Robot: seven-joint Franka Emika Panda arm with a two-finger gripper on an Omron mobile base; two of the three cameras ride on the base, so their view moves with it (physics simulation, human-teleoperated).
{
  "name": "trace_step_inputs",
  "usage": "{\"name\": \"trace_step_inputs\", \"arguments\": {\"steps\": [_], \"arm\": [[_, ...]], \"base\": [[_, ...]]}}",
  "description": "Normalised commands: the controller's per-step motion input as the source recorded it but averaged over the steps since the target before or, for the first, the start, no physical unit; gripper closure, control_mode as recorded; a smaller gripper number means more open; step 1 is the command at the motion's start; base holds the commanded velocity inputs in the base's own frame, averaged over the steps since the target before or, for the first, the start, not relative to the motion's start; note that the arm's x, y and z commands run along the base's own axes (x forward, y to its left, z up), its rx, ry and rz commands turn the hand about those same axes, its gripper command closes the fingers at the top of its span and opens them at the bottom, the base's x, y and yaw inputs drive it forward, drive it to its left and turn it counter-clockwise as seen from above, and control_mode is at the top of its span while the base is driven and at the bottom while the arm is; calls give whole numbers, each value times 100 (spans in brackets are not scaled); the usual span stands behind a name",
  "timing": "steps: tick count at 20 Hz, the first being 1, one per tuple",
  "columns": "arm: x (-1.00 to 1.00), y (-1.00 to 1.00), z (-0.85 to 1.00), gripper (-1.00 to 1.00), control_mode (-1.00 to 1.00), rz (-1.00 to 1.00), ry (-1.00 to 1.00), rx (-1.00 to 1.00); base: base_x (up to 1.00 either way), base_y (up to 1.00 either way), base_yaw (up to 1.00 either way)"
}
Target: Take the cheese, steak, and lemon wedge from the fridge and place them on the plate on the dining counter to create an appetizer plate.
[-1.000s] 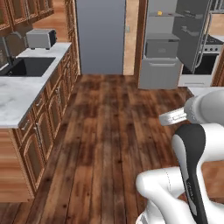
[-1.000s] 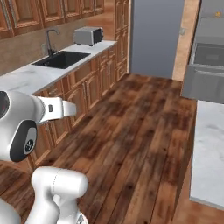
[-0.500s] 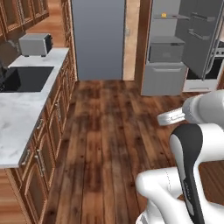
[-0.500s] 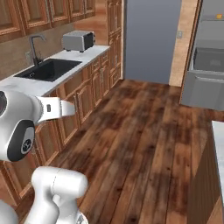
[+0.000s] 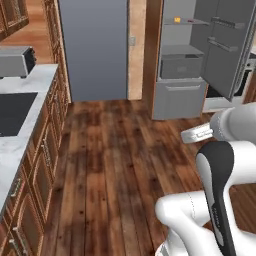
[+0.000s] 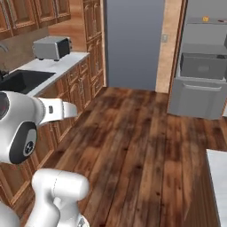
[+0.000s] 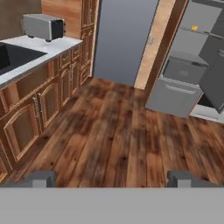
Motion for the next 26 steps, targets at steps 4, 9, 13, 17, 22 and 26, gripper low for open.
{"name": "trace_step_inputs", "arguments": {"steps": [4, 9, 13, 17, 22, 26], "arm": [[0, 0, 0, -100, 100, 0, 0, 0], [0, 0, 0, -100, 100, 0, 0, 0], [0, 0, 0, -100, 100, 0, 0, 0], [0, 0, 0, -100, 100, 0, 0, 0], [0, 0, 0, -100, 100, 0, 0, 0], [0, 0, 0, -100, 100, 0, 0, 0]], "base": [[100, -34, -16], [100, -64, -8], [100, -85, -7], [100, -100, -5], [100, -85, -5], [100, -22, -5]]}}
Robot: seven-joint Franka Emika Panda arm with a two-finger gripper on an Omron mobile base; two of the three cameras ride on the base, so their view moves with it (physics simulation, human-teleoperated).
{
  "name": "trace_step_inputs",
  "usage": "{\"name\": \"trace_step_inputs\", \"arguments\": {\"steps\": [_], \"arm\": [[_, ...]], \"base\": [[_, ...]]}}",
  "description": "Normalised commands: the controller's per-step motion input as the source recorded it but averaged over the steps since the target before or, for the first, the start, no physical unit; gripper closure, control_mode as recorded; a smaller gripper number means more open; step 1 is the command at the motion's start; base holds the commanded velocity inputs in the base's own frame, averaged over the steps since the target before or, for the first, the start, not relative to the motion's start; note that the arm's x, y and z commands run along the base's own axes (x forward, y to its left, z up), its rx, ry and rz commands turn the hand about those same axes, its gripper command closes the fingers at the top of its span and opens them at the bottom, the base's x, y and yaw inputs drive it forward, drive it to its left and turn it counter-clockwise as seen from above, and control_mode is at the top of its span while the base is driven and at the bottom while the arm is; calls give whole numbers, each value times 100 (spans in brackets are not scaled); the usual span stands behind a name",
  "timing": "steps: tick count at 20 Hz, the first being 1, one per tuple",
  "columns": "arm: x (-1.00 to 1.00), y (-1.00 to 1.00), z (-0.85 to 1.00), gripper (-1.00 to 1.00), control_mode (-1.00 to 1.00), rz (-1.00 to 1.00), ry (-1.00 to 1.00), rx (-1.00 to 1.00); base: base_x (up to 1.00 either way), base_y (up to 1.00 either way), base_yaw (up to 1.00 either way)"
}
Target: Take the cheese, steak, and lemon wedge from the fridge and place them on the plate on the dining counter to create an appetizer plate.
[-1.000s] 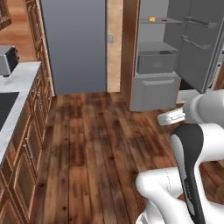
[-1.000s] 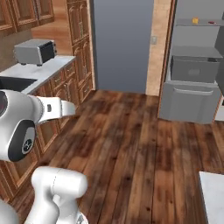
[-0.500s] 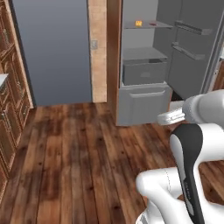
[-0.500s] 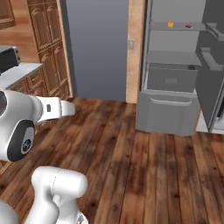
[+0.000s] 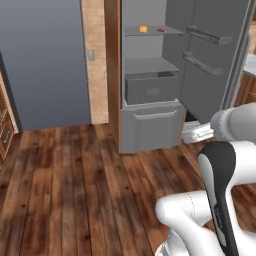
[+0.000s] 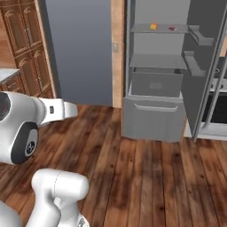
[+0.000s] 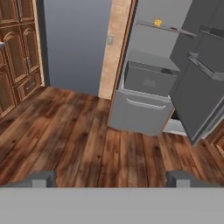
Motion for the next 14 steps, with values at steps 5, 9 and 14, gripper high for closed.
{"name": "trace_step_inputs", "arguments": {"steps": [5, 9, 14], "arm": [[0, 0, 0, -100, 100, 0, 0, 0], [0, 0, 0, -100, 100, 0, 0, 0], [0, 0, 0, -100, 100, 0, 0, 0]], "base": [[100, 0, -5], [100, 0, -13], [100, 0, -18]]}}
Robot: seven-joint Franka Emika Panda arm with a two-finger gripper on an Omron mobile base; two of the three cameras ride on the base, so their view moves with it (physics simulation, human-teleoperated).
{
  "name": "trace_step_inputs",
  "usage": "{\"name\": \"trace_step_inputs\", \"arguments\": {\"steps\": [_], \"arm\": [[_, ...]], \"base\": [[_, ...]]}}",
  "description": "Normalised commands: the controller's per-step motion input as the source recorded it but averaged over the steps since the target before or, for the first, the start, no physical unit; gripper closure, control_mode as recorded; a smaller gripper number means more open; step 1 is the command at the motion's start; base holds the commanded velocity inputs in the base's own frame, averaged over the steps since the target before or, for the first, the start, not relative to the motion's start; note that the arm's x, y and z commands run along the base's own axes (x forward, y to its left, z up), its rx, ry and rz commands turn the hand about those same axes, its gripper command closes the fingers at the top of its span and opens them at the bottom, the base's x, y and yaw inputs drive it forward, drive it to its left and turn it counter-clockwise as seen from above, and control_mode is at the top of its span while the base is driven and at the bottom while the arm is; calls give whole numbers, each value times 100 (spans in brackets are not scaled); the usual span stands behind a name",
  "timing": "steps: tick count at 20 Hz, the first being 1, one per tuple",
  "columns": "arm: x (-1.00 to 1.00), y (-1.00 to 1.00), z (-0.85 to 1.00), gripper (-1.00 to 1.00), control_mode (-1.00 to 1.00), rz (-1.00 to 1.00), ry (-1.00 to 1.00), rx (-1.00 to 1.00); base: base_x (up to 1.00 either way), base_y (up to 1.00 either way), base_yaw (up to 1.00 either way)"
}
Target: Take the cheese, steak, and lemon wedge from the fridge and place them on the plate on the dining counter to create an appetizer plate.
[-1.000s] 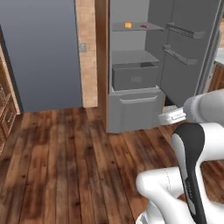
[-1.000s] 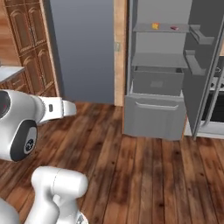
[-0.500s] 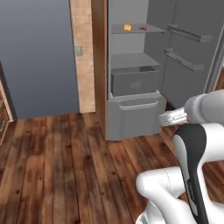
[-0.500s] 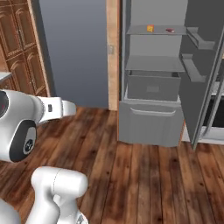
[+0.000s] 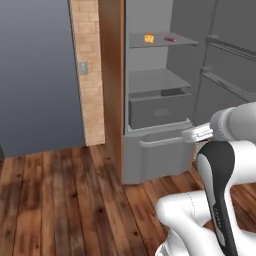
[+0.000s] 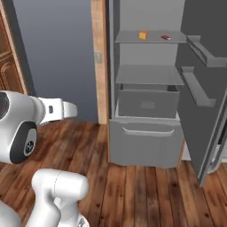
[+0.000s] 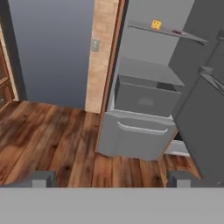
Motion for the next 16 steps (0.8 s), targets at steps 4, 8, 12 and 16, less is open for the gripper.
{"name": "trace_step_inputs", "arguments": {"steps": [4, 8, 12, 16], "arm": [[0, 0, 0, -100, 100, 0, 0, 0], [0, 0, 0, -100, 100, 0, 0, 0], [0, 0, 0, -100, 100, 0, 0, 0], [0, 0, 0, -100, 100, 0, 0, 0]], "base": [[100, 0, -17], [100, -11, -14], [98, -31, -10], [81, -52, -6]]}}
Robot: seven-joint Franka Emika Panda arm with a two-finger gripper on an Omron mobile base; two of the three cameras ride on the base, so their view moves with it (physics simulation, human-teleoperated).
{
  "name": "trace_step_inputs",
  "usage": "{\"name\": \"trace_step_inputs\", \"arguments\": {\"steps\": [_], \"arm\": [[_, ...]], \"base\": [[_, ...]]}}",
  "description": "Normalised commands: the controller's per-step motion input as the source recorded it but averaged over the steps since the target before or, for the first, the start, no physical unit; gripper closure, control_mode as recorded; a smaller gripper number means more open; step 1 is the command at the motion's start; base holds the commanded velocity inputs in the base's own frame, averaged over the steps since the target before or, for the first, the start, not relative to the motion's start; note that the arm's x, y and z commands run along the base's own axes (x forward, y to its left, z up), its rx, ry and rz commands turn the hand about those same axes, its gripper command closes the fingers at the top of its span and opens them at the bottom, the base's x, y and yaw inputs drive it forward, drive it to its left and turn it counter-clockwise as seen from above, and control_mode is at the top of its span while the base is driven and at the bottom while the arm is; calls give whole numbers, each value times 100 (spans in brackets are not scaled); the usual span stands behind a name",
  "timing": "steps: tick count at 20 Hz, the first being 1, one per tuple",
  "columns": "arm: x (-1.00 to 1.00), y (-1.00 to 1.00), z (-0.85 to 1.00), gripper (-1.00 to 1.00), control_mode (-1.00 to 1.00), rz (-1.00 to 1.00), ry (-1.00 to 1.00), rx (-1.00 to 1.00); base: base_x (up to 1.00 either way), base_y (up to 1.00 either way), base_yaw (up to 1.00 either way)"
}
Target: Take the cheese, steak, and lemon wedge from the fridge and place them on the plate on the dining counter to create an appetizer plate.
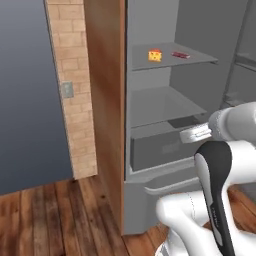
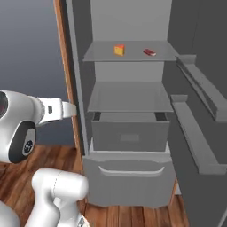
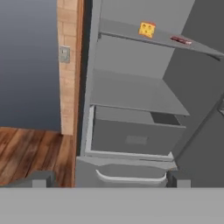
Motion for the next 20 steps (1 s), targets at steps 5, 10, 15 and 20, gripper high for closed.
{"name": "trace_step_inputs", "arguments": {"steps": [5, 10, 15, 20], "arm": [[0, 0, 0, -100, 100, 0, 0, 0], [0, 0, 0, -100, 100, 0, 0, 0], [0, 0, 0, -100, 100, 0, 0, 0], [0, 0, 0, -100, 100, 0, 0, 0]], "base": [[47, -60, 0], [66, -7, 0], [88, 0, 0], [76, -25, 0]]}}
